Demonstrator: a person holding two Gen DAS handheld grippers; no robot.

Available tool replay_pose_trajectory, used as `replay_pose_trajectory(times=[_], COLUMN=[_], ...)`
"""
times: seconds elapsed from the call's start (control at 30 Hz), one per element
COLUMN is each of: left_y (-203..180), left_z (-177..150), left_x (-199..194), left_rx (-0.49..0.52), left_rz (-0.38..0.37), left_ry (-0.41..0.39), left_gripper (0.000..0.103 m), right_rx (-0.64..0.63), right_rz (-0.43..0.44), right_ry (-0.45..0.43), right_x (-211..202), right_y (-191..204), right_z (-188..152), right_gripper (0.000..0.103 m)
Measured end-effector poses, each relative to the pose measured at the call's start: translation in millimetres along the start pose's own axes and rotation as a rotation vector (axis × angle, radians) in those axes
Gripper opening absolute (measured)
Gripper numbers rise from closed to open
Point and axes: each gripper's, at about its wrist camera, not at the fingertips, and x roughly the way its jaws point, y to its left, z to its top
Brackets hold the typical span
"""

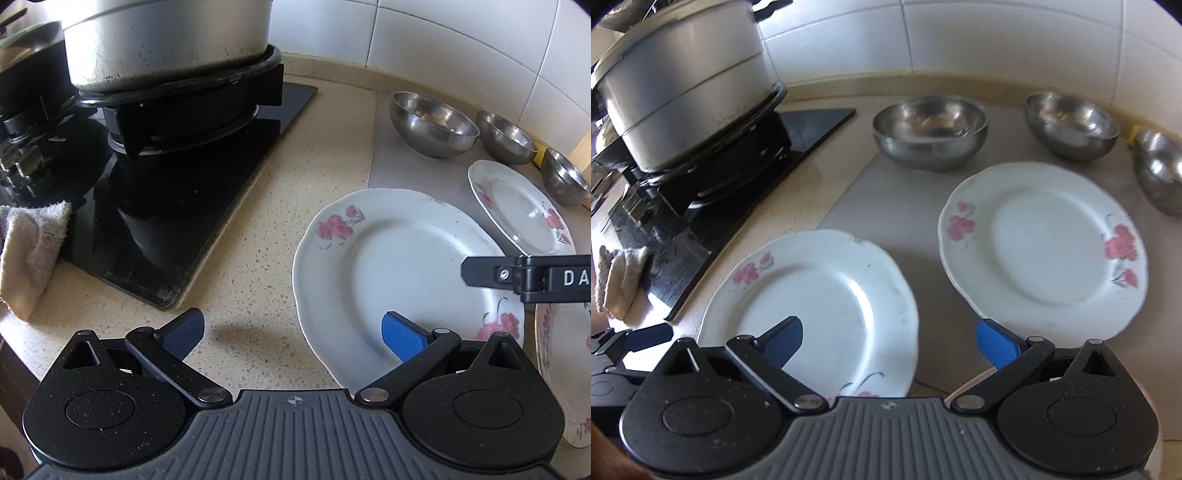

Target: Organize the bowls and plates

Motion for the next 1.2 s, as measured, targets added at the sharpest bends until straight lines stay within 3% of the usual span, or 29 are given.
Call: replay_pose_trajectory(times=[0.23, 0.47, 0.67, 0.77, 0.83, 0.87, 0.9, 1.1, 1.2], left_y=[-2, -6, -17, -19, -21, -23, -24, -19, -15], left_z=[3, 2, -2, -1, 4, 5, 7, 11, 12], left_x=[5, 7, 7, 7, 8, 9, 10, 10, 11], left_rx=[-0.007, 0.039, 0.107, 0.118, 0.126, 0.134, 0.14, 0.123, 0.121], left_rz=[-0.019, -0.099, -0.121, -0.144, -0.157, -0.164, -0.15, -0.161, -0.157], left_ry=[-0.003, -0.038, -0.05, -0.057, -0.055, -0.054, -0.05, -0.041, -0.046], left_gripper=[0.098, 0.098, 0.095, 0.09, 0.085, 0.084, 0.084, 0.076, 0.076], right_rx=[-0.004, -0.057, -0.124, -0.14, -0.12, -0.117, -0.119, -0.068, 0.038], right_rz=[0.044, 0.039, 0.025, 0.034, 0.048, 0.068, 0.109, 0.125, 0.199], right_ry=[0.032, 0.044, 0.026, 0.032, 0.038, 0.032, 0.024, 0.026, 0.043], right_x=[10, 15, 13, 12, 11, 9, 7, 7, 4], right_y=[-3, 5, 8, 7, 6, 7, 9, 6, -7], right_z=[4, 6, -1, -1, 1, 1, 1, 5, 6], right_gripper=[0.074, 0.082, 0.082, 0.082, 0.078, 0.066, 0.06, 0.057, 0.056])
